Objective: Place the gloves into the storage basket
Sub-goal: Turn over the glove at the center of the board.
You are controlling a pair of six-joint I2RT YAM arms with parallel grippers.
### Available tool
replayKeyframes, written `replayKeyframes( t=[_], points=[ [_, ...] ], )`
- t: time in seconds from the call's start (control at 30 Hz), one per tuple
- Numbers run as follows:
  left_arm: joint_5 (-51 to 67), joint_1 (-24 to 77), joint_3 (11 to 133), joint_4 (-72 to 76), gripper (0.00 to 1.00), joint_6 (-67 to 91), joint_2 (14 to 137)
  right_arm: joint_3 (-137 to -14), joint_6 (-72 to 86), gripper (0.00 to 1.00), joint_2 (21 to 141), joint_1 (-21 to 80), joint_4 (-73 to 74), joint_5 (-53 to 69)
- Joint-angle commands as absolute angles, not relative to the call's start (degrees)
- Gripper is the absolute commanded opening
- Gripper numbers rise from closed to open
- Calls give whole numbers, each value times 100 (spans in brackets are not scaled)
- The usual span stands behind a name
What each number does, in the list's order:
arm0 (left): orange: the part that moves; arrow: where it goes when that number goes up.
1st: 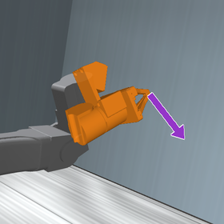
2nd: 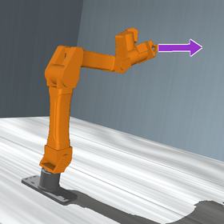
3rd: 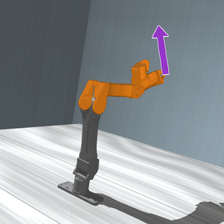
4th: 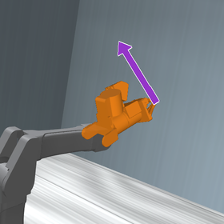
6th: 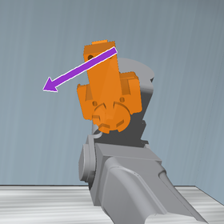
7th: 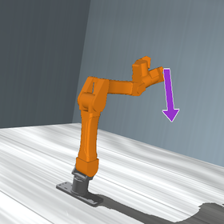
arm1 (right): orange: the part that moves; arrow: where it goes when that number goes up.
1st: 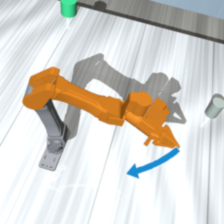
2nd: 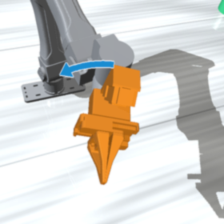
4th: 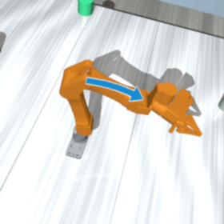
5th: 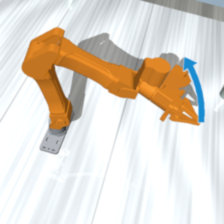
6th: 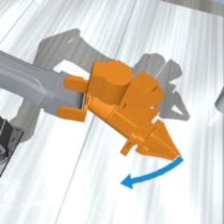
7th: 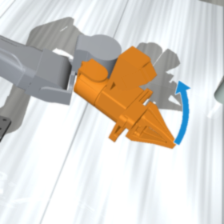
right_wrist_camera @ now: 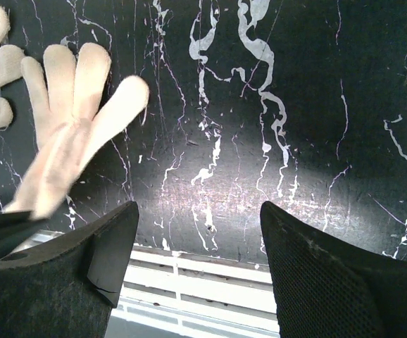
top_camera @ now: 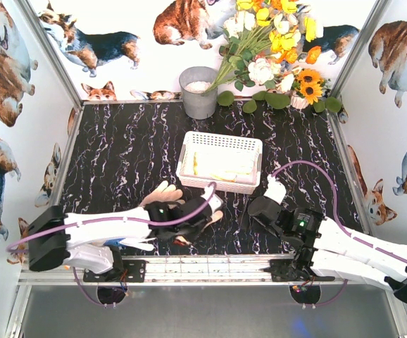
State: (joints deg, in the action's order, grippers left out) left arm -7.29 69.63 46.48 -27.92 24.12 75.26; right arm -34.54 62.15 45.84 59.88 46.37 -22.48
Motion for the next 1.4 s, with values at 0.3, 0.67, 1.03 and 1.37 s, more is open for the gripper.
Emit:
replayKeyframes(
  t=[0.3,0.67,1.03,1.37],
  points=[
    [-192,7224,3981,-461,45,3666,7838,-3457,6658,68,4588,5940,4626,-2221],
    [-270,6979,3143,-769,38,4373,6898,-3095,6797,54,5357,5960,3086,-710],
    [-95,6978,2752,367,19,4939,7706,-2936,6866,26,6537,6072,2151,-753],
    [-345,6803,3058,851,25,4858,8236,-2951,6654,28,6303,5952,2721,-1747]
  ],
)
